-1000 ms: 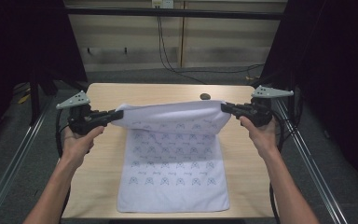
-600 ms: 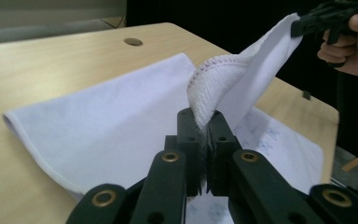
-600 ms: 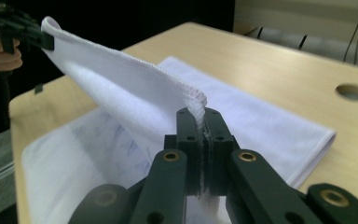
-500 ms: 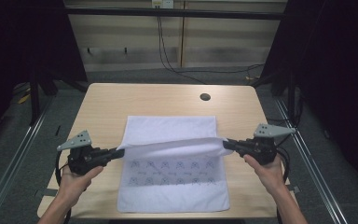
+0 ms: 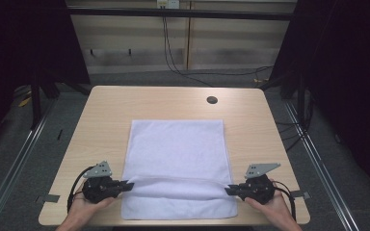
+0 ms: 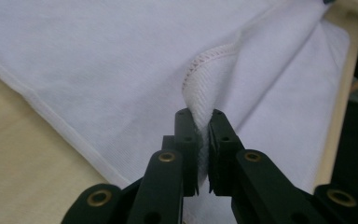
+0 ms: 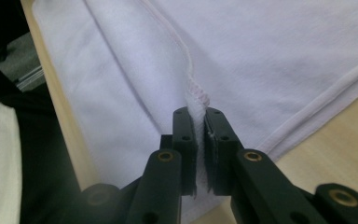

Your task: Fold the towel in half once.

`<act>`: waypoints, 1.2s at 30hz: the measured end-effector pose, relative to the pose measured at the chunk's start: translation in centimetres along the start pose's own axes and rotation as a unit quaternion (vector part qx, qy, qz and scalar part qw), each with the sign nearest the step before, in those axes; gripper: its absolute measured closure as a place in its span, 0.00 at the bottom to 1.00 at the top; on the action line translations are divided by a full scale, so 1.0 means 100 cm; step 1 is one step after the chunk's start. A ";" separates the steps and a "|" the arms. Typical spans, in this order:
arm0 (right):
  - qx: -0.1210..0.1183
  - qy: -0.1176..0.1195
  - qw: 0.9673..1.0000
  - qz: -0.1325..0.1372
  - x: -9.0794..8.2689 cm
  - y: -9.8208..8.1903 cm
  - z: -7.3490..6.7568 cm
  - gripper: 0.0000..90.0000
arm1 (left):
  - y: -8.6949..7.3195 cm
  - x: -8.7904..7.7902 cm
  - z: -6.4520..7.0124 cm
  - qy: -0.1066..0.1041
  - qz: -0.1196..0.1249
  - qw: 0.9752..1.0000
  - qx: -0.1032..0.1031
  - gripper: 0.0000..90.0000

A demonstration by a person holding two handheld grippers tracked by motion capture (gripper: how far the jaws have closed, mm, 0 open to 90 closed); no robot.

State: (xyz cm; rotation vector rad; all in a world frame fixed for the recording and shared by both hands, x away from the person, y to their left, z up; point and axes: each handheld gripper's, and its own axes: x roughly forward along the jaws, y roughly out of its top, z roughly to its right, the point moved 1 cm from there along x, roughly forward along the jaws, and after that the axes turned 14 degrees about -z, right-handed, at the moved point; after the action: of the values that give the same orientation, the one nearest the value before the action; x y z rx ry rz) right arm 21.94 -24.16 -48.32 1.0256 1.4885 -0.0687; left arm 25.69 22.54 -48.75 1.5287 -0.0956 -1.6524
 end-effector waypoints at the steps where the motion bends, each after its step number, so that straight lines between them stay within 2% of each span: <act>1: -0.002 0.005 1.000 0.004 -0.001 -0.001 -0.002 0.92 | -0.003 -0.001 0.002 -0.005 0.001 1.000 -0.002 0.93; 3: -0.009 0.004 1.000 0.007 -0.005 -0.004 -0.007 0.90 | -0.009 -0.004 0.004 -0.016 0.005 1.000 -0.003 0.90; 5: -0.015 -0.001 1.000 0.003 -0.007 -0.008 -0.013 0.85 | -0.017 -0.006 0.008 -0.013 -0.003 1.000 -0.001 0.89; 6: -0.015 0.004 1.000 0.002 -0.008 -0.012 -0.015 0.83 | -0.020 -0.007 0.011 -0.019 -0.006 1.000 0.002 0.87; 8: -0.016 0.006 1.000 0.004 -0.010 -0.017 -0.019 0.81 | -0.026 -0.006 0.017 -0.013 -0.028 0.999 0.018 0.85; 9: -0.017 0.008 1.000 0.004 -0.012 -0.020 -0.021 0.81 | -0.028 -0.006 0.020 -0.018 -0.033 0.999 0.020 0.82; 11: -0.017 0.008 1.000 0.009 -0.015 -0.025 -0.024 0.80 | -0.030 -0.009 0.023 -0.026 -0.030 0.999 0.030 0.78; 13: -0.016 0.020 1.000 0.017 -0.019 -0.029 -0.028 0.78 | -0.030 -0.016 0.024 -0.034 -0.015 0.999 0.032 0.73; 16: -0.013 0.015 0.999 0.027 -0.023 -0.031 -0.030 0.78 | -0.028 -0.026 0.024 -0.042 0.019 0.998 0.031 0.72; 18: -0.007 0.012 0.999 0.035 -0.025 -0.029 -0.027 0.78 | -0.024 -0.033 0.022 -0.048 0.049 0.997 0.029 0.71; 19: -0.003 0.007 0.999 0.038 -0.025 -0.027 -0.026 0.78 | -0.022 -0.036 0.020 -0.050 0.064 0.996 0.029 0.70; 20: 0.000 0.005 0.999 0.042 -0.025 -0.026 -0.024 0.78 | -0.020 -0.038 0.017 -0.040 0.074 0.996 0.026 0.70; 23: 0.005 -0.003 0.999 0.047 -0.023 -0.017 -0.016 0.76 | -0.010 -0.036 0.004 0.002 0.086 0.996 -0.007 0.70; 24: 0.005 -0.005 0.999 0.045 -0.020 -0.013 -0.013 0.75 | -0.006 -0.032 -0.001 0.008 0.085 0.996 -0.016 0.69; 27: 0.004 -0.010 0.999 0.040 -0.010 0.002 -0.002 0.75 | 0.009 -0.019 -0.015 0.021 0.063 0.997 -0.027 0.66; 30: 0.007 -0.018 0.999 0.036 0.001 0.021 0.012 0.75 | 0.023 -0.010 -0.027 0.028 0.052 0.997 -0.042 0.64; 32: 0.013 -0.027 0.999 0.037 0.007 0.032 0.022 0.73 | 0.029 -0.003 -0.038 0.041 0.047 0.996 -0.055 0.63; 34: 0.017 -0.029 0.999 0.037 0.011 0.043 0.031 0.72 | 0.035 0.003 -0.050 0.049 0.046 0.995 -0.077 0.63; 36: 0.025 -0.034 0.999 0.034 0.016 0.052 0.039 0.67 | 0.041 0.010 -0.060 0.053 0.028 0.995 -0.075 0.62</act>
State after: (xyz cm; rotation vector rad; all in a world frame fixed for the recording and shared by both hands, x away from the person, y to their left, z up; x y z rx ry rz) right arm 28.39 -22.49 -47.87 1.1023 1.3945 -0.0919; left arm 32.98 22.18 -48.67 1.4828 0.0409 -1.4983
